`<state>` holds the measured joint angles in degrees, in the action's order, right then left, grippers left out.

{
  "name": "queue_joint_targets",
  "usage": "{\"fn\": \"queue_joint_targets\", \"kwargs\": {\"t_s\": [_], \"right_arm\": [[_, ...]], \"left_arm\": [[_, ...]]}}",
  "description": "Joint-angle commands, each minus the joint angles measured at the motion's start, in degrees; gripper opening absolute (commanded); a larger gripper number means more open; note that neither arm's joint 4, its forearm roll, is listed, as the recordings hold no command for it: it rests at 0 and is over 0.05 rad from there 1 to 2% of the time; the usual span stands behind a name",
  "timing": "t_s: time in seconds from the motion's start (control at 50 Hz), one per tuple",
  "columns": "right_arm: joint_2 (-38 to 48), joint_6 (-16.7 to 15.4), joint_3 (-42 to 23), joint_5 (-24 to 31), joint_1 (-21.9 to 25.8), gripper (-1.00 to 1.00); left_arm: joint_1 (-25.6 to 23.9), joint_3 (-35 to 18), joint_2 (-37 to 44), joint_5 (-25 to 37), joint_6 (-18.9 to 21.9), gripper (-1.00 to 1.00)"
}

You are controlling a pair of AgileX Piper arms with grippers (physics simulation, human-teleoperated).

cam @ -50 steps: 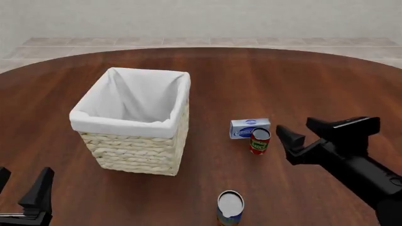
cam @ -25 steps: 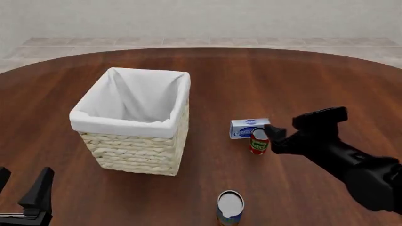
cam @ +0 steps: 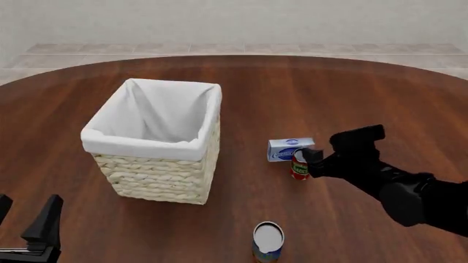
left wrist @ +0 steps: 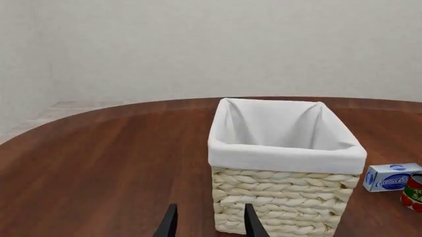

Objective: Pick up the tomato sauce, and put it in the basket.

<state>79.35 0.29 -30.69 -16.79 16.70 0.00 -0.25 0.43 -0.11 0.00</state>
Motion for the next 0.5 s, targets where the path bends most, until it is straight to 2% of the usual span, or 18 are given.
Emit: {"fn": "queue_joint_targets", "kwargs": {"t_s": [0.02,0.5], "right_arm": [[3.7,-0.4,-0.1,-2.0,-0.6,1.0],[9.5,-0.3,1.3,-7.2,-1.7,1.0]], "left_arm": [[0.0,0.0,0.0,0.0,0.0,1.0],[0.0,0.0,0.0,0.0,0.0,1.0]]}}
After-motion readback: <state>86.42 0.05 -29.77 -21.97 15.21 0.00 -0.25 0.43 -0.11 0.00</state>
